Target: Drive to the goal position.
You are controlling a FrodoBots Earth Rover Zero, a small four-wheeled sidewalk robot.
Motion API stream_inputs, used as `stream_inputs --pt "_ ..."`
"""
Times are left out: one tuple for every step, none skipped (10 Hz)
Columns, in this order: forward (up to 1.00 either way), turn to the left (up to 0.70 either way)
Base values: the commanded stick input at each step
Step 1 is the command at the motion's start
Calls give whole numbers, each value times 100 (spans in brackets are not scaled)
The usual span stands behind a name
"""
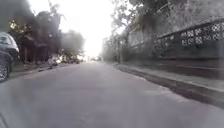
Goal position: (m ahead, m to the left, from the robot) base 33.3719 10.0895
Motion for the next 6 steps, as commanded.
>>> stream_inputs --pt "100 0" --pt "100 0" --pt "100 0" --pt "100 0" --pt "100 0" --pt "100 0"
